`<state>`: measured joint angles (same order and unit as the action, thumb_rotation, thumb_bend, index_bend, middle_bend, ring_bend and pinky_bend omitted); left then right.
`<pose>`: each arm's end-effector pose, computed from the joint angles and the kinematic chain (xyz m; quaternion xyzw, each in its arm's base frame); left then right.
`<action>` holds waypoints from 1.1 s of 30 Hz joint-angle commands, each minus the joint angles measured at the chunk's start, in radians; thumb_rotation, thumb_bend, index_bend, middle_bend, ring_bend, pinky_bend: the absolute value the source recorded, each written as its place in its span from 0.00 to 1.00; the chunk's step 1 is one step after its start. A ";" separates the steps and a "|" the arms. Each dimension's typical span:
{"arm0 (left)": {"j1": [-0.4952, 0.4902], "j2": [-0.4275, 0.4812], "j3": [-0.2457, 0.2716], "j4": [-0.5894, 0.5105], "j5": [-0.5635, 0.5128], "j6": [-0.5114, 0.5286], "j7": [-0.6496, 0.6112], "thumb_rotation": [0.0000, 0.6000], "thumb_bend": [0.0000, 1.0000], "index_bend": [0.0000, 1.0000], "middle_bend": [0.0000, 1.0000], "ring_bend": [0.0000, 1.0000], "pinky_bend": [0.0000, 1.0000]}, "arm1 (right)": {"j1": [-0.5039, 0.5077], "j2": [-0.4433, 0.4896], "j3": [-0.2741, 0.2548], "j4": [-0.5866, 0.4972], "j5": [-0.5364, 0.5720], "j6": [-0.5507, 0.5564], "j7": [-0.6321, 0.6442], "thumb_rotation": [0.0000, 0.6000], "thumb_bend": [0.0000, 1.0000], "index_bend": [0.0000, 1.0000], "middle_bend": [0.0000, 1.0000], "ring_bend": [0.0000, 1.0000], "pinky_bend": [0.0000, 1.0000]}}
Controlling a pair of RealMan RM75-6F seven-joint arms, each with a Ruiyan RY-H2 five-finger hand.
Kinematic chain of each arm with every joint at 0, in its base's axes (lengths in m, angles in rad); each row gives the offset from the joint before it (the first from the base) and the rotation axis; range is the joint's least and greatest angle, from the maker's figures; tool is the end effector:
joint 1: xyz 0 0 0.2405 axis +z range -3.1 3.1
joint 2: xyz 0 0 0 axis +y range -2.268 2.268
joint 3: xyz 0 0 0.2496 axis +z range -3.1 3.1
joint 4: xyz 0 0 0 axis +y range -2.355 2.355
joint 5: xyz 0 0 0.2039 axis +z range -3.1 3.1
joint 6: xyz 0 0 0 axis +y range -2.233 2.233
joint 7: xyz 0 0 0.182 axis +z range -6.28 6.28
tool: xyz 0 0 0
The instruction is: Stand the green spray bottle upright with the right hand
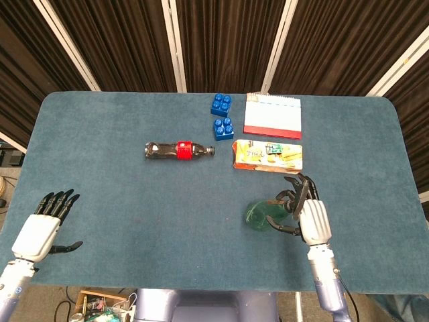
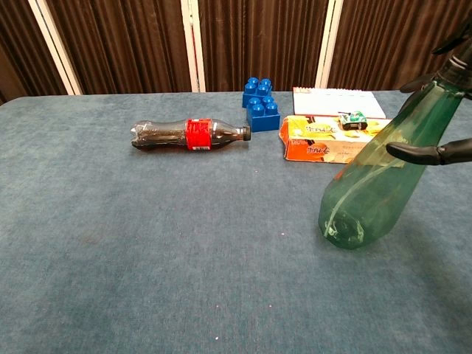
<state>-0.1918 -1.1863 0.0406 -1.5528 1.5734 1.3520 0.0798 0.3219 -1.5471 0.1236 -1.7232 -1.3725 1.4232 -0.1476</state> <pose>-0.2909 0.2273 0.1035 -0.6931 -0.3718 -0.3403 0.5153 -0.1769 -0.2740 0.0366 0.5486 -0.4733 0.5228 0.4491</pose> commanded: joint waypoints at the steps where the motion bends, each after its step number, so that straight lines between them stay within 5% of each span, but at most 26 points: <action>1: 0.000 0.000 -0.001 0.000 -0.001 0.001 0.000 1.00 0.00 0.00 0.00 0.00 0.01 | 0.002 0.021 -0.011 -0.012 -0.008 -0.022 0.017 1.00 0.41 0.47 0.07 0.00 0.00; 11: 0.001 0.000 0.001 -0.001 0.003 0.004 0.000 1.00 0.00 0.00 0.00 0.00 0.01 | 0.011 0.077 -0.040 -0.037 -0.028 -0.086 0.036 1.00 0.26 0.00 0.00 0.00 0.00; 33: 0.007 0.006 0.001 -0.004 0.011 0.019 -0.010 1.00 0.00 0.00 0.00 0.00 0.01 | -0.002 0.135 -0.047 -0.110 -0.064 -0.087 0.032 1.00 0.21 0.00 0.00 0.00 0.00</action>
<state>-0.1854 -1.1805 0.0418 -1.5566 1.5836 1.3702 0.0699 0.3198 -1.4130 0.0759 -1.8301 -1.4351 1.3358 -0.1135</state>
